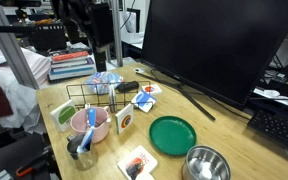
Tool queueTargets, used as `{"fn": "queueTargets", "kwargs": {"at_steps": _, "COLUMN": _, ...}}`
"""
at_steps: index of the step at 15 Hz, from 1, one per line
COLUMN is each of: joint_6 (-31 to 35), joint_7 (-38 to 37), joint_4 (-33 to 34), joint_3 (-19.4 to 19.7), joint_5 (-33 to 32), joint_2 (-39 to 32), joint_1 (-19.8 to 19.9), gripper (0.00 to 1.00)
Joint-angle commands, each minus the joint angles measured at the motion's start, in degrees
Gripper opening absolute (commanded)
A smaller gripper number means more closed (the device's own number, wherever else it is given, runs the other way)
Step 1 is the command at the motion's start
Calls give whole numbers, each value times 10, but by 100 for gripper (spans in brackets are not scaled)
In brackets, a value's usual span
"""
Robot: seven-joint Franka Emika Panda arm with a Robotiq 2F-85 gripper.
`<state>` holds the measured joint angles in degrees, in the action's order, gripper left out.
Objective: Move the book from right to left.
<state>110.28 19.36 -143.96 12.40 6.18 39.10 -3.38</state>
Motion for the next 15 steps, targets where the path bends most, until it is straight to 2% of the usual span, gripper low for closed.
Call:
{"fn": "queueTargets", "kwargs": {"at_steps": 1, "joint_6": -2, "joint_7": 5, "joint_4": 2, "joint_3": -8, "joint_5": 6, "joint_2": -2, "joint_1": 10, "gripper": 100}}
{"fn": "queueTargets", "kwargs": {"at_steps": 5, "joint_6": -2, "joint_7": 5, "joint_4": 2, "joint_3": -8, "joint_5": 6, "joint_2": -1, "joint_1": 10, "gripper": 100}}
{"fn": "queueTargets", "kwargs": {"at_steps": 7, "joint_6": 34, "joint_7": -19, "joint_4": 3, "joint_3": -33, "joint_5": -7, "joint_2": -15, "joint_1": 11, "gripper": 100}}
{"fn": "queueTargets", "kwargs": {"at_steps": 11, "joint_6": 182, "joint_7": -80, "joint_4": -8, "joint_3": -101, "joint_5": -43, "joint_2": -64, "joint_1": 11, "gripper": 100}}
{"fn": "queueTargets", "kwargs": {"at_steps": 15, "joint_6": 285, "joint_7": -168, "joint_4": -20, "joint_3": -168, "joint_5": -124, "joint_2": -135, "joint_1": 21, "gripper": 100}}
